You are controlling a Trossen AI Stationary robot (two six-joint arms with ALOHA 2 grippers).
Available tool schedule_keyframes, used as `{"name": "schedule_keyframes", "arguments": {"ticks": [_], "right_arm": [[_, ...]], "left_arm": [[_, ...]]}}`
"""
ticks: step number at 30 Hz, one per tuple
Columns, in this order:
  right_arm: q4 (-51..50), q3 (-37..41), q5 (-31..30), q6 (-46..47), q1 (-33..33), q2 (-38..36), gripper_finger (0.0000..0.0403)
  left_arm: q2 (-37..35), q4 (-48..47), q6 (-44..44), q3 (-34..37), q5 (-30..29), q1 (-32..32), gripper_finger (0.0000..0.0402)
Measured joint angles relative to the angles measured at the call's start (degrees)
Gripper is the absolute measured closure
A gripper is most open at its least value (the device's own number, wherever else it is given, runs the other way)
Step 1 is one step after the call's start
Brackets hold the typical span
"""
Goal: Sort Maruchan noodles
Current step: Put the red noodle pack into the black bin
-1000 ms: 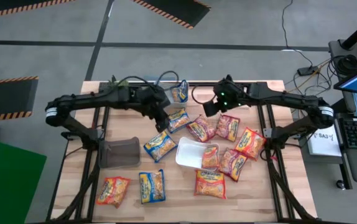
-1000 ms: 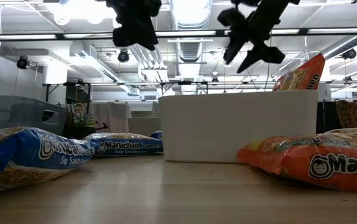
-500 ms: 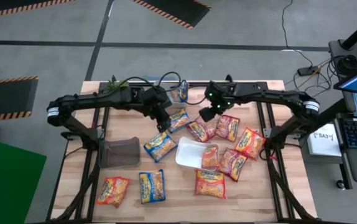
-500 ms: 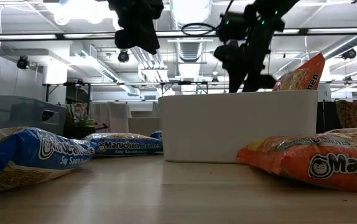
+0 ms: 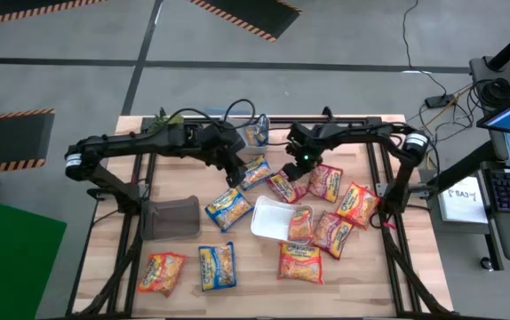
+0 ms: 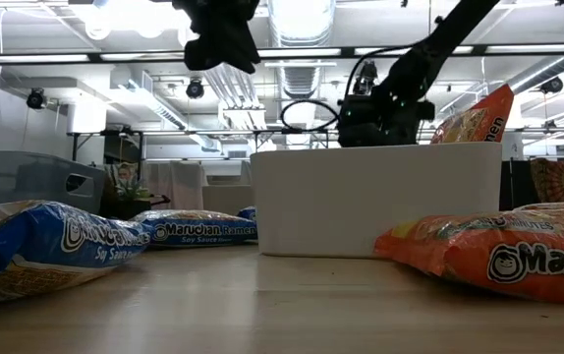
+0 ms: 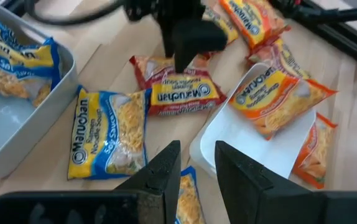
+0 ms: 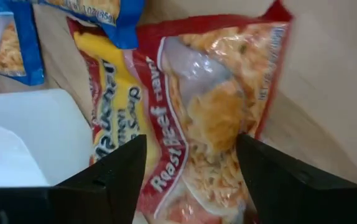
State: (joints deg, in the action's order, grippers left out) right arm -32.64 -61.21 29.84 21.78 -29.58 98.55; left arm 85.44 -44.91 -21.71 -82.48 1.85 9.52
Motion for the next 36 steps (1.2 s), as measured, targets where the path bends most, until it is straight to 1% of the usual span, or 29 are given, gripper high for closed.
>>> {"name": "schedule_keyframes", "arguments": {"ticks": [5, 9, 13, 16, 19, 20, 23, 27, 33, 36], "right_arm": [[3.3, -0.1, 1.3, -0.8, 0.2, 3.1, 0.0164], [5.0, -0.1, 2.2, -1.2, 0.2, 3.8, 0.0191], [5.1, -0.2, 2.3, -2.0, 0.2, 3.9, 0.025], [5.1, -0.2, 2.6, -2.4, 0.2, 3.6, 0.031], [5.1, -0.2, 4.3, -2.5, 0.2, 3.3, 0.0371], [5.0, -0.2, 4.6, -2.5, 0.2, 3.0, 0.0381], [4.3, -0.1, 4.7, -2.5, 0.2, 1.0, 0.0387], [4.4, -0.1, 4.7, -2.4, 0.2, -3.7, 0.0389], [5.5, -0.1, 4.4, -2.4, 0.8, -14.0, 0.039], [9.0, -0.1, 1.6, -2.1, 1.9, -19.7, 0.039]], "left_arm": [[-0.1, 2.0, 0.0, 0.0, 0.0, 0.0, 0.0319], [-0.1, 3.5, -0.3, 0.0, 0.0, 0.0, 0.0319], [-0.2, 5.3, -0.4, 0.0, -0.4, 0.0, 0.0319], [-0.2, 7.0, -0.5, 0.0, -1.0, 0.0, 0.0319], [-0.5, 8.6, -0.5, 0.0, -1.3, 0.0, 0.0319], [-0.7, 9.1, -0.5, 0.0, -1.4, 0.0, 0.0319], [-1.2, 10.7, -0.4, 0.0, -1.4, 0.0, 0.0319], [-2.4, 13.1, -0.1, 0.0, -1.4, 0.1, 0.0319], [-7.9, 17.8, 0.9, 0.0, -1.4, 0.4, 0.0319], [-11.3, 21.3, 3.8, 0.0, -1.7, 0.3, 0.0319]]}}
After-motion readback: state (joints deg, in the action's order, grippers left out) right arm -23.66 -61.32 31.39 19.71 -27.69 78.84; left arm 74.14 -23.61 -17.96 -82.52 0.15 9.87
